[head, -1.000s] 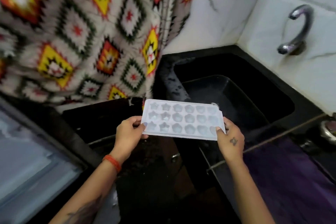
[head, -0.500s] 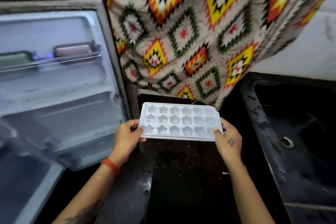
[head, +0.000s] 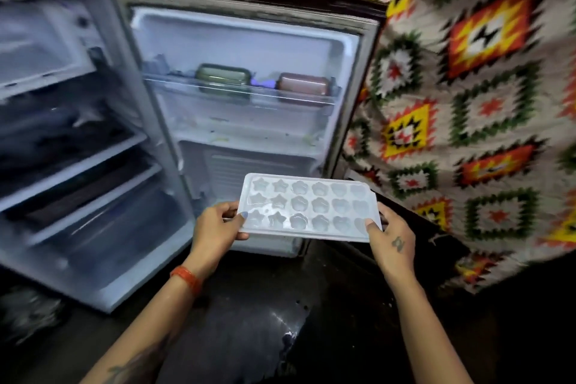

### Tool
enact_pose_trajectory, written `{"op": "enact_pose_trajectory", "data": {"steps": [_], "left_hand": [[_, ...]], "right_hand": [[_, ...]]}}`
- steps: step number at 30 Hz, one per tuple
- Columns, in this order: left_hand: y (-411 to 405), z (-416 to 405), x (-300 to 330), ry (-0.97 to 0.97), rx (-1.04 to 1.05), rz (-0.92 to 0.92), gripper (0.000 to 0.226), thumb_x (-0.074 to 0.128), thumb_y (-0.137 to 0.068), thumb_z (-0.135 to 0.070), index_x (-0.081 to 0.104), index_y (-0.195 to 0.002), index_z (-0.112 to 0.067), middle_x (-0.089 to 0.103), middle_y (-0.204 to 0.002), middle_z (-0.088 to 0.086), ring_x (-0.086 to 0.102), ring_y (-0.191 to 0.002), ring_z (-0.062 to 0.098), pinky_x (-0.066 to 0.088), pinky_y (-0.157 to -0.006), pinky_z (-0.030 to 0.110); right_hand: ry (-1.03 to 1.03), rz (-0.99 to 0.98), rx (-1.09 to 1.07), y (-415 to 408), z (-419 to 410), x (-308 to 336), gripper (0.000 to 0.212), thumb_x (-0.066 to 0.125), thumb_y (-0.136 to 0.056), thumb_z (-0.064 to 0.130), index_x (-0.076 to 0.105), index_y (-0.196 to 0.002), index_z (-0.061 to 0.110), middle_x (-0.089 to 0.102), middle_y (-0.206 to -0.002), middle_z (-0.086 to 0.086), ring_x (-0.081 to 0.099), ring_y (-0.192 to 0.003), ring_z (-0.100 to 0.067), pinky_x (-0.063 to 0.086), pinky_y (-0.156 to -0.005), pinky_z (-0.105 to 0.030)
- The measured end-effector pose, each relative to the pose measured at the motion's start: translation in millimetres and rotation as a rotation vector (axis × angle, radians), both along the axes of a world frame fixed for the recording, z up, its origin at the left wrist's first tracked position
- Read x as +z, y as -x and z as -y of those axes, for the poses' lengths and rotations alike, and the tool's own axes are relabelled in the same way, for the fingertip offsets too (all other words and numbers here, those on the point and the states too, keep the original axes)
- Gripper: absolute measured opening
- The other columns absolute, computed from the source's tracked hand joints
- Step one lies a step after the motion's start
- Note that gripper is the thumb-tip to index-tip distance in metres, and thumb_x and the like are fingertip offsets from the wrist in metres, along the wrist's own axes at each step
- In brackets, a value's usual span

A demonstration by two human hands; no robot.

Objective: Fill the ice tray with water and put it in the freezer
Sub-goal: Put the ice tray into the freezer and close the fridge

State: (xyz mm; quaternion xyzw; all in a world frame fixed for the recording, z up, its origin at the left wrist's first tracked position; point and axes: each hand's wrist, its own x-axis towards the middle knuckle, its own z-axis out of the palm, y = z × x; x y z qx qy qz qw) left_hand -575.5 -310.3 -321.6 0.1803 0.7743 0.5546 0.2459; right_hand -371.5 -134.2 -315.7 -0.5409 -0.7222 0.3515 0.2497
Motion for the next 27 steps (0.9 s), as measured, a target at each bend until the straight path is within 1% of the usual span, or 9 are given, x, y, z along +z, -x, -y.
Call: {"op": "enact_pose_trajectory", "data": {"steps": [2,4,5,8,9,11,13,16,27], "left_hand": [[7.2,11.1,2.5,-0.002,0.095,-0.007,0.016,0.058,-0.089,-0.004,0.067,-0.102,-0.008,0.067,-0.089,0.003,0.062,-0.048,0.002,0.05,-0.051,0.01],[13.6,21.8,3.6,0.011,0.179,-0.018,0.015,0.058,-0.089,-0.004,0.067,-0.102,-0.007,0.067,-0.089,0.005,0.062,-0.048,0.004,0.048,-0.05,0.01],[17.2,28.1,3.6,0.017,0.222,-0.022,0.015,0.058,-0.089,-0.004,0.067,-0.102,-0.006,0.068,-0.089,0.005,0.063,-0.05,0.006,0.051,-0.053,0.013],[26.3,45.3,2.2,0.013,0.333,-0.015,0.019,0.059,-0.088,-0.005,0.067,-0.106,-0.003,0.07,-0.088,0.005,0.066,-0.06,0.014,0.059,-0.072,0.033],[28.4,50.3,1.6,0.013,0.361,-0.016,0.018,0.06,-0.088,-0.004,0.067,-0.105,-0.003,0.069,-0.087,0.004,0.066,-0.06,0.014,0.059,-0.073,0.035],[32.0,61.9,2.2,0.008,0.431,-0.02,0.015,0.06,-0.089,-0.004,0.067,-0.102,-0.006,0.068,-0.085,0.002,0.065,-0.056,0.007,0.059,-0.068,0.028],[36.5,74.2,2.6,-0.01,0.494,-0.02,0.012,0.059,-0.089,-0.003,0.065,-0.098,-0.007,0.066,-0.082,0.002,0.064,-0.053,0.003,0.058,-0.061,0.02],[46.4,93.7,1.4,-0.012,0.574,-0.01,0.01,0.059,-0.089,-0.003,0.065,-0.095,-0.008,0.064,-0.083,0.001,0.064,-0.052,0.003,0.058,-0.062,0.021],[114.0,167.0,1.4,-0.014,0.759,-0.018,0.009,0.058,-0.089,-0.001,0.064,-0.091,-0.008,0.064,-0.083,0.004,0.063,-0.049,0.005,0.053,-0.051,0.013]], "right_hand": [[-0.008,-0.008,0.103,23.1,-3.0,1.0,0.043,0.058,-0.088,0.015,0.056,-0.131,0.016,0.061,-0.122,-0.012,0.056,-0.111,-0.03,0.045,-0.097,-0.041],[-0.023,-0.007,0.196,44.8,-5.7,2.5,0.042,0.059,-0.087,0.013,0.058,-0.128,0.014,0.063,-0.12,-0.014,0.057,-0.111,-0.031,0.044,-0.095,-0.035],[-0.03,-0.014,0.247,57.0,-6.5,3.5,0.041,0.06,-0.086,0.013,0.06,-0.127,0.013,0.064,-0.118,-0.014,0.057,-0.109,-0.031,0.043,-0.092,-0.034],[-0.053,-0.044,0.39,89.9,-7.2,4.7,0.038,0.059,-0.082,0.016,0.064,-0.12,0.012,0.067,-0.109,-0.015,0.06,-0.103,-0.031,0.044,-0.088,-0.033],[-0.062,-0.049,0.43,99.5,-7.6,5.1,0.036,0.059,-0.082,0.015,0.065,-0.117,0.01,0.068,-0.106,-0.015,0.061,-0.101,-0.032,0.044,-0.086,-0.033],[-0.075,-0.046,0.518,120.6,-4.5,7.6,0.032,0.059,-0.081,0.014,0.066,-0.112,0.009,0.07,-0.101,-0.015,0.062,-0.096,-0.033,0.044,-0.08,-0.032],[-0.075,-0.058,0.589,141.5,1.9,10.7,0.031,0.058,-0.082,0.015,0.067,-0.111,0.01,0.07,-0.1,-0.015,0.062,-0.095,-0.033,0.045,-0.08,-0.034],[-0.046,-0.082,0.666,169.3,15.1,13.2,0.031,0.059,-0.083,0.012,0.067,-0.112,0.012,0.071,-0.101,-0.013,0.063,-0.095,-0.031,0.047,-0.081,-0.035],[0.01,-0.114,0.839,277.6,78.2,13.2,0.028,0.057,-0.084,0.007,0.068,-0.109,0.017,0.071,-0.095,-0.007,0.063,-0.089,-0.027,0.047,-0.077,-0.033]]}}
